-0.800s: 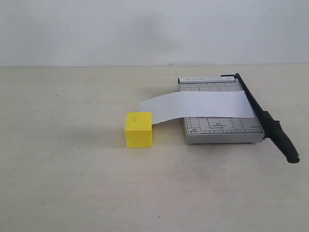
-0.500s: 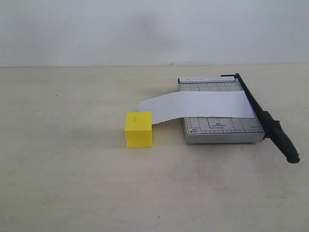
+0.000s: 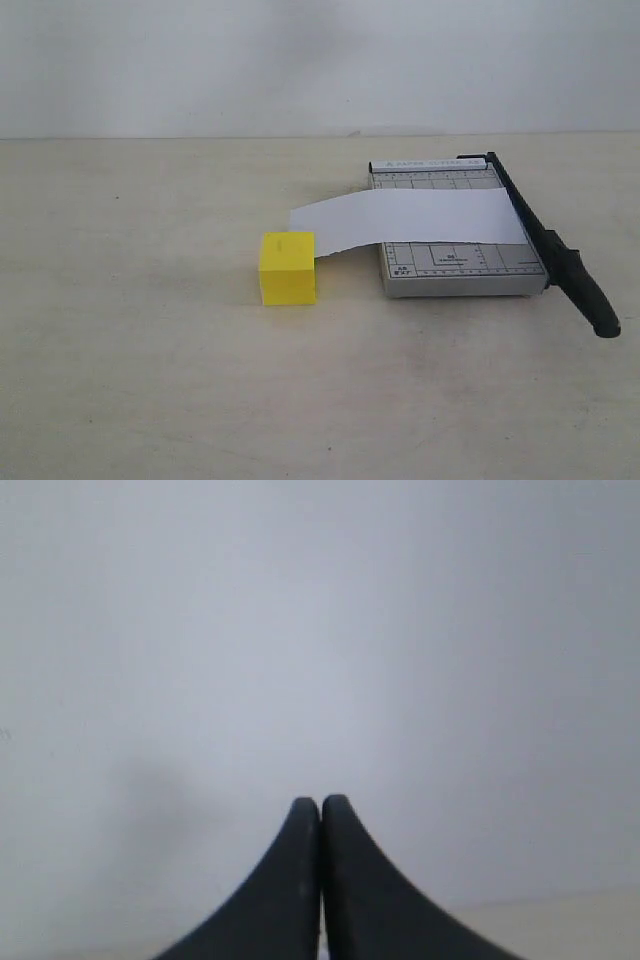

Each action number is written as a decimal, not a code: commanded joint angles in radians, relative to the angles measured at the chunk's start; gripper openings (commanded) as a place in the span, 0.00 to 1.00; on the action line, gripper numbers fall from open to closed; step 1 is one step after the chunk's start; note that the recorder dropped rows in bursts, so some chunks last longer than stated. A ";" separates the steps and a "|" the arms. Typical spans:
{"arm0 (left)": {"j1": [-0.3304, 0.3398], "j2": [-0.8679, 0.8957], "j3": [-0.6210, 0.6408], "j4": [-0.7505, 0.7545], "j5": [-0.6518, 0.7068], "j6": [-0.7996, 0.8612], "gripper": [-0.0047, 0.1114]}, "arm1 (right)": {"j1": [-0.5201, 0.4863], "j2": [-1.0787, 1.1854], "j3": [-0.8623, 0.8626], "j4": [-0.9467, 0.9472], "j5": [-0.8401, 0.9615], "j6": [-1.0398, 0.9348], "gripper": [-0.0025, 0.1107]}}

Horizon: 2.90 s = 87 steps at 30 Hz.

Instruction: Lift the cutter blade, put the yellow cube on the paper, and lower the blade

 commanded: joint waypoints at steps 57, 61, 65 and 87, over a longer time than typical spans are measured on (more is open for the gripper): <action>-0.001 -0.003 -0.003 -0.066 0.048 0.223 0.08 | 0.027 1.508 -0.886 0.166 0.892 -0.273 0.59; -0.001 -0.003 -0.003 -0.073 0.048 0.223 0.08 | 0.027 1.531 -0.886 0.161 0.882 -0.271 0.59; -0.001 -0.003 -0.003 -0.073 0.048 0.223 0.08 | 0.027 1.566 -0.886 0.159 0.875 -0.267 0.59; -0.001 -0.003 -0.003 -0.099 0.046 0.223 0.08 | 0.029 1.364 -0.606 0.126 0.398 -0.261 0.46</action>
